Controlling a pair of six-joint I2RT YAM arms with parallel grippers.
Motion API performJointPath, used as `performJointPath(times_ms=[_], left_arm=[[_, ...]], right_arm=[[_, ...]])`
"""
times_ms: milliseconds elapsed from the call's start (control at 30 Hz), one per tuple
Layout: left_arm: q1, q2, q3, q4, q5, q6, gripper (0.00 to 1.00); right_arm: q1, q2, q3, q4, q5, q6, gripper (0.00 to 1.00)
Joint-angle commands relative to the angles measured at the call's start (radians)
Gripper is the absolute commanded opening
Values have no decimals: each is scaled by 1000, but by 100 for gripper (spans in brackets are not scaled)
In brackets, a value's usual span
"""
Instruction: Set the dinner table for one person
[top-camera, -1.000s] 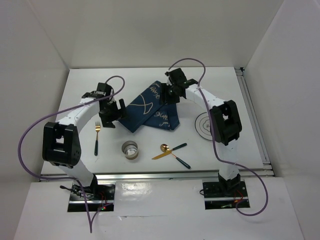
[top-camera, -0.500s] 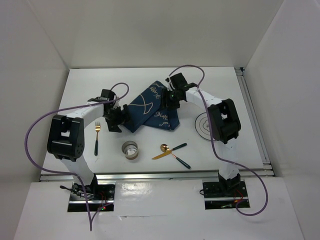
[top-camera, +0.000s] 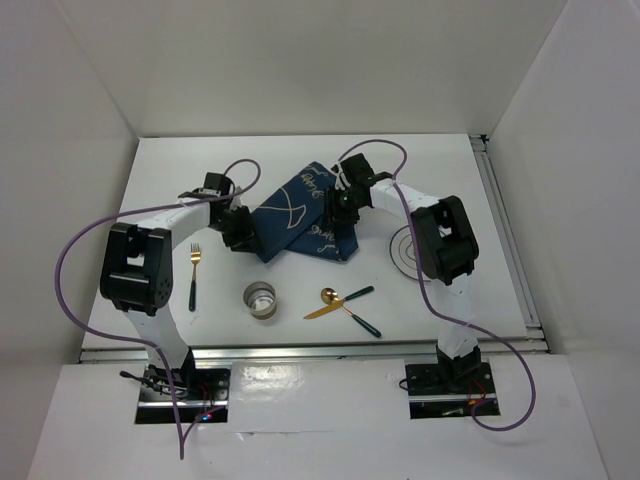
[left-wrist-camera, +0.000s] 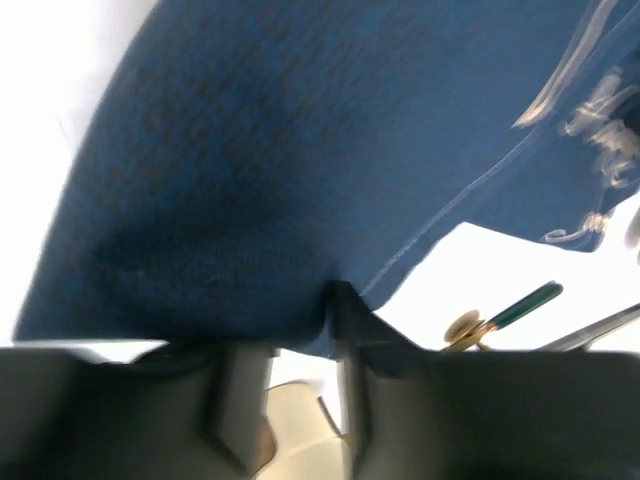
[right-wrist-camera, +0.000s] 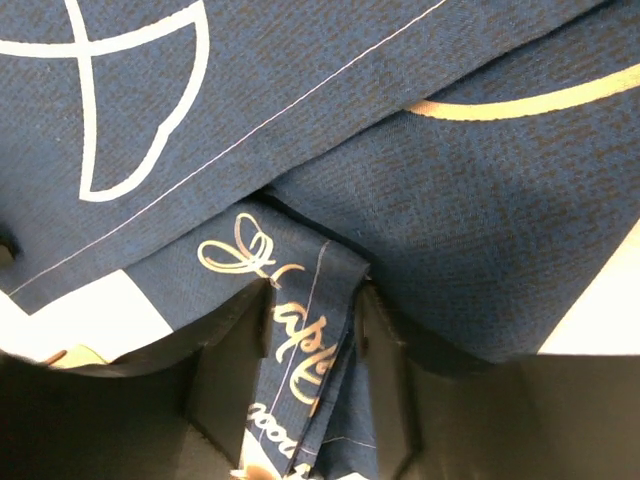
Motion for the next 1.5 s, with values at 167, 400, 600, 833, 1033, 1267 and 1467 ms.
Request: performJointPath(times_ms=[167,400,600,833,1033,1267,1467], left_arm=[[5,-60,138,-59,44,7,0],[5,-100,298,-131,94,17,0],[5,-100,405,-131,174,-38,0],[25,-111,389,-131,148,-98,0],[46,-77,329,-151,137,-95,53],[46,-41,266,-152,110,-48,73],[46,-21,205,-130,116,-39,73]], right_arm=[[-6,9,1,36,-43,4,13],[-6,-87,1,54,39,14,0],[-6,-138,-17,54,95,14,0],[-6,-181,-66,65,86,14,0],[-6,-160,-66,56,37,4,0],[12,-135,-45,34,37,-5,0],[12,-124,-15,14,66,-25,11]])
